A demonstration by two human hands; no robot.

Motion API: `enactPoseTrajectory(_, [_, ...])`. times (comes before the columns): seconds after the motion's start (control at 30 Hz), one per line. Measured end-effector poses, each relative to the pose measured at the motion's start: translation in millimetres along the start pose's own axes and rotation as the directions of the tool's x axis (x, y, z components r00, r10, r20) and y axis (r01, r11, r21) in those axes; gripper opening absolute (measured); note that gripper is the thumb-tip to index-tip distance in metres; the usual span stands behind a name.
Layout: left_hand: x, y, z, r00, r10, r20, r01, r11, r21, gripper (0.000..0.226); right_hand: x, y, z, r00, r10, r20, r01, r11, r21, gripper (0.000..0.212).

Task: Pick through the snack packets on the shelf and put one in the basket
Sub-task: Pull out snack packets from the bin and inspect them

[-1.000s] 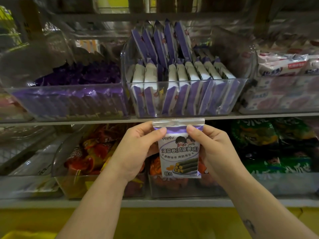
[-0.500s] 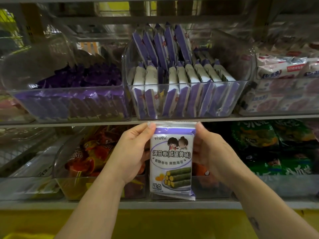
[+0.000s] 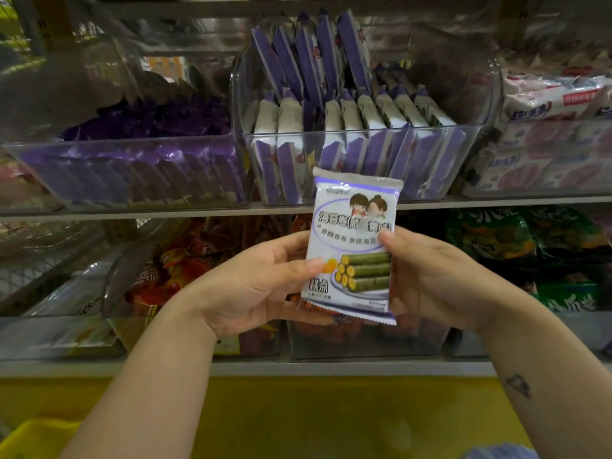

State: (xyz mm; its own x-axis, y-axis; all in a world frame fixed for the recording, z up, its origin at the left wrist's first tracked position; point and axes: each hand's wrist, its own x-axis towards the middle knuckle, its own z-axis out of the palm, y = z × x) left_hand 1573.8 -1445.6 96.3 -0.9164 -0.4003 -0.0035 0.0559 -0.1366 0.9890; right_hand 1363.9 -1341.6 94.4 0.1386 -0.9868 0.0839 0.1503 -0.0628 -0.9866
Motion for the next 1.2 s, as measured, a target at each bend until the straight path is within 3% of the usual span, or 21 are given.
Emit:
enactPoseTrajectory(0.13, [0.3,-1.4,-1.1,0.996,0.081,0.04,-0.082,0.996,0.021,0.064,-1.6,-2.6,0.2,0.999,-0.024,-0.047,0.024,1.0,0.013,0.053])
enactPoseTrajectory(0.27, [1.4,-1.0,1.0,0.985,0.17,0.025,-0.171,0.967,0.191,0.075,-3.2,-3.8,3.3,0.996,-0.057,-0.074,0.061,0.996,0.062,0.051])
enactPoseTrajectory(0.6, [1.3,6.2,8.0,0.921,0.389,-0.025,-0.359,0.873,0.328,0.083,-9.1,-16.0,11.2,0.988,-0.121,-0.095,0.141,0.961,0.238,0.042])
enactPoseTrajectory(0.7, [-1.4,14.0,13.7,0.876,0.477,-0.071,-0.437,0.846,0.305,0.084,-12.8,-22.5,17.5,0.985,-0.152,-0.083,0.171,0.936,0.306,0.042])
enactPoseTrajectory(0.8, [-5.4,23.4,21.5,0.809,0.578,-0.11,-0.529,0.796,0.293,0.068,-15.6,-30.8,22.9,0.979,-0.196,-0.052,0.202,0.926,0.317,0.046])
enactPoseTrajectory(0.97, [-4.5,28.2,30.6,0.698,0.685,-0.209,-0.605,0.72,0.341,0.049,-12.6,-38.4,28.7,0.954,-0.255,-0.158,0.29,0.92,0.263,0.045])
enactPoseTrajectory(1.07, [2.9,22.2,36.6,0.666,0.701,-0.257,-0.607,0.709,0.36,0.057,-8.2,-38.4,32.8,0.924,-0.298,-0.24,0.353,0.904,0.24,0.048])
enactPoseTrajectory(1.2, [10.4,13.5,39.9,0.665,0.714,-0.22,-0.589,0.683,0.432,0.075,-6.1,-36.1,34.1,0.903,-0.329,-0.277,0.39,0.898,0.205,0.05])
